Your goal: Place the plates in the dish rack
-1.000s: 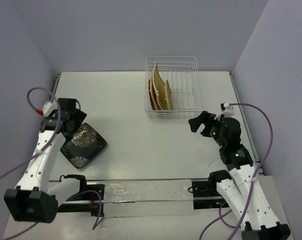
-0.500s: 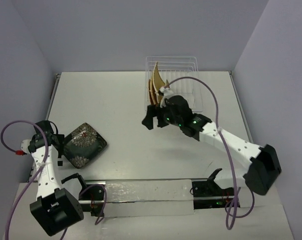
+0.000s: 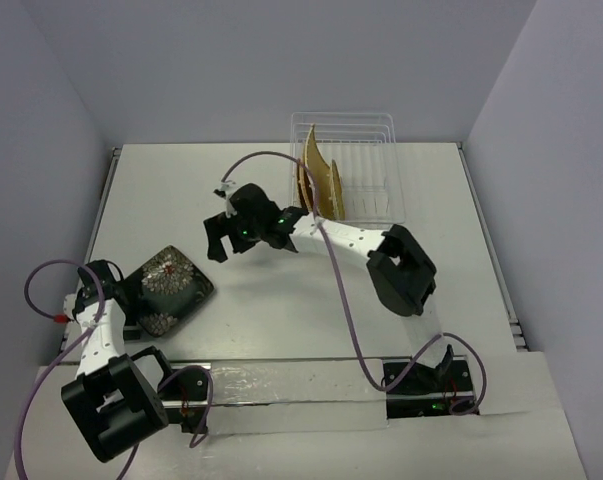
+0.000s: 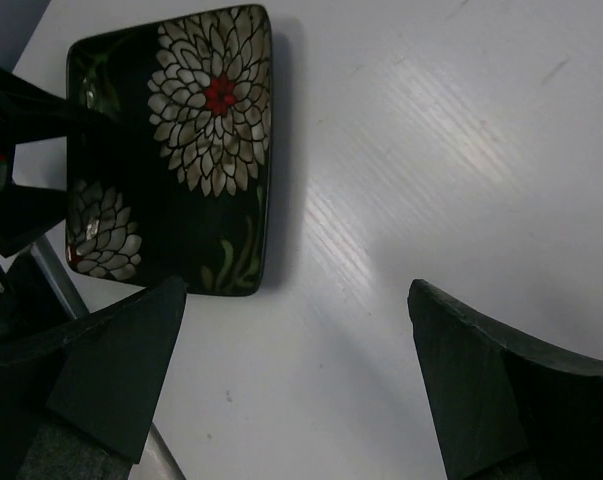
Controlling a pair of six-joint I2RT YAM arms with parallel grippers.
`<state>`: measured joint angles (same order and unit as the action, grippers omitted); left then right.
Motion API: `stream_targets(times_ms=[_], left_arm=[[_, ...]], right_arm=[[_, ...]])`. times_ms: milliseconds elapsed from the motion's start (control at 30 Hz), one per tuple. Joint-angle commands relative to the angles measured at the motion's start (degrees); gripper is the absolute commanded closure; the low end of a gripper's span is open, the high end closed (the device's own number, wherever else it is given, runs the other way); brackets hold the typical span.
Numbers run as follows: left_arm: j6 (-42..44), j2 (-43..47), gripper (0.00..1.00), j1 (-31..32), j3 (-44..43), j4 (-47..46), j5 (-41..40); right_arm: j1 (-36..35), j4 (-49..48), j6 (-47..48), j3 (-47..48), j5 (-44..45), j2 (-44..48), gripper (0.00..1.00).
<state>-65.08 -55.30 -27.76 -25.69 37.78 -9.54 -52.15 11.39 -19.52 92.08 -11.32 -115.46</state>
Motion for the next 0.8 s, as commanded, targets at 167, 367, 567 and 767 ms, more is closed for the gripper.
stream_targets(times_ms=[167,367,567,767], left_arm=[[4.0,-6.5,0.07,-0.5,4.7,-15.9,8.1],[5.9,-10.3,0.08,-0.5,6.9,-20.9,11.8],[9.2,-12.1,0.12,-0.4,7.4,-24.4,16.9],[14.1,-16.2,0.12,1.7,7.0,-27.5,21.7]], right_arm=[[-2.3,1.2,-0.5,12.3,-0.4,-13.7,0.0],[-2.7,2.1,-2.6,18.4,-2.9,-20.0,0.03],[-2.8,2.8,-4.9,19.2,-1.8,-23.8,0.11],[-1.8,3.3,-8.1,16.4,2.3,-22.9,0.32]])
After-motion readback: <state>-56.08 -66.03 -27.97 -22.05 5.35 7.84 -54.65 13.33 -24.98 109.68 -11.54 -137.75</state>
